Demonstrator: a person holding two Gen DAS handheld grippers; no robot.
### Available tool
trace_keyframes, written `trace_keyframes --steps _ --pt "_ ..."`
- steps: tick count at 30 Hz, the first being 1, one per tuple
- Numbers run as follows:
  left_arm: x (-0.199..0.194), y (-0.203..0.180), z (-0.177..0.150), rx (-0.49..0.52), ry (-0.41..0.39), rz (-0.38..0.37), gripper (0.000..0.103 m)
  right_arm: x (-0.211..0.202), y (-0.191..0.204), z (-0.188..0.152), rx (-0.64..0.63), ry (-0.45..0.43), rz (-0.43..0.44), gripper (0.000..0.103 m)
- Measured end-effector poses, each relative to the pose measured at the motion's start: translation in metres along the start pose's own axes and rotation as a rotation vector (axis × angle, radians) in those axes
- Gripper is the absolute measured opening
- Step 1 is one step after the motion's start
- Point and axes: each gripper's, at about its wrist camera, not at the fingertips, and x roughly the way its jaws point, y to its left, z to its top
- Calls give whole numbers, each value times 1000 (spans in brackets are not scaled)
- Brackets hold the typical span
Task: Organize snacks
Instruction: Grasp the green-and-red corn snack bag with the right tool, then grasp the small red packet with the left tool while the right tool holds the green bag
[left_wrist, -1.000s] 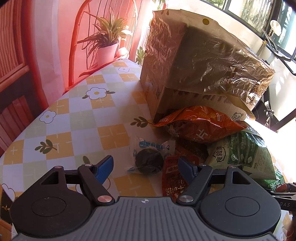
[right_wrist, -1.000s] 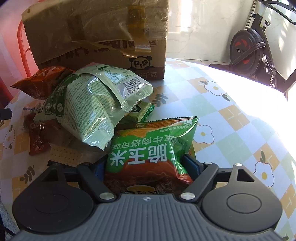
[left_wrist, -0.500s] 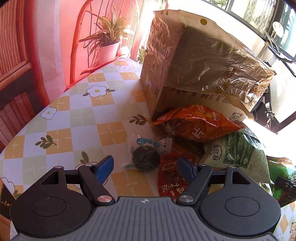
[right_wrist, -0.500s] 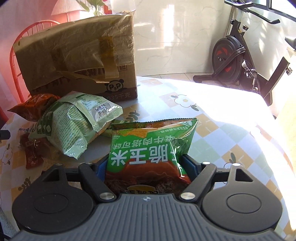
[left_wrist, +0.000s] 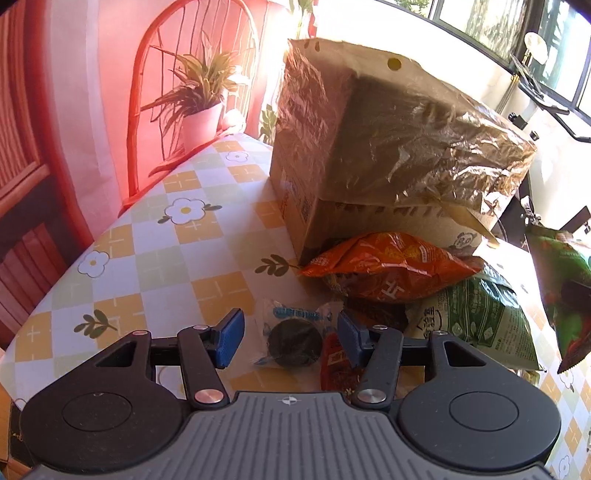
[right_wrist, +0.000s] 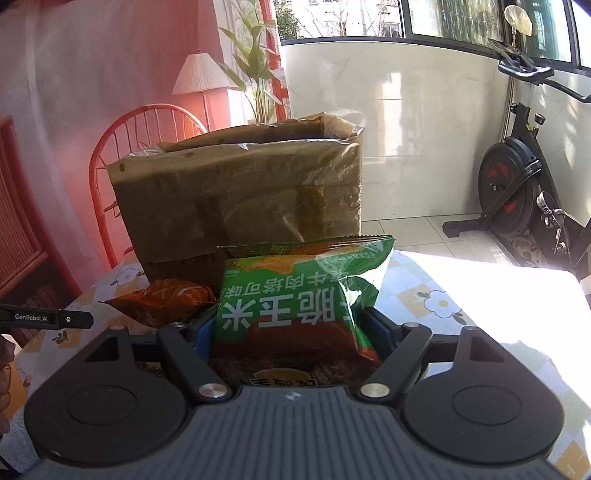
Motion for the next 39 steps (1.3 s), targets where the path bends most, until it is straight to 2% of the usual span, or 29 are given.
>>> trace_keyframes --steps 2,3,4,7,11,16,19,29,30,32,34,36,39 --pt "11 -11 -14 28 12 -53 68 7 8 -3 -9 9 14 80" --pt "20 -18 -21 44 37 -59 79 9 10 -5 -16 17 23 80" --pt "26 -23 -26 55 48 -48 80 11 12 -6 -22 23 27 80" --pt "38 -36 -31 84 57 -31 80 13 9 -10 -23 39 29 80" --pt "49 -38 -32 63 73 -46 83 14 5 -11 -15 40 22 80" --pt "59 -43 -40 47 62 9 84 15 7 -11 -16 42 23 80" --pt "67 -42 -43 36 86 9 83 16 7 -11 -19 44 26 80" --pt "71 -63 -58 148 40 92 85 16 7 -12 -20 50 26 80" --pt "70 -63 -59 142 40 90 83 16 7 -12 -17 50 26 80" --pt "66 -61 -59 142 32 92 69 16 6 -13 -13 50 27 80" --pt "61 -55 -58 123 30 81 34 16 5 -13 -12 50 28 80" --pt "58 -44 -55 97 38 59 13 16 5 -12 -10 50 28 80" --pt "54 -27 -50 36 46 8 14 16 5 -12 -11 47 28 80"
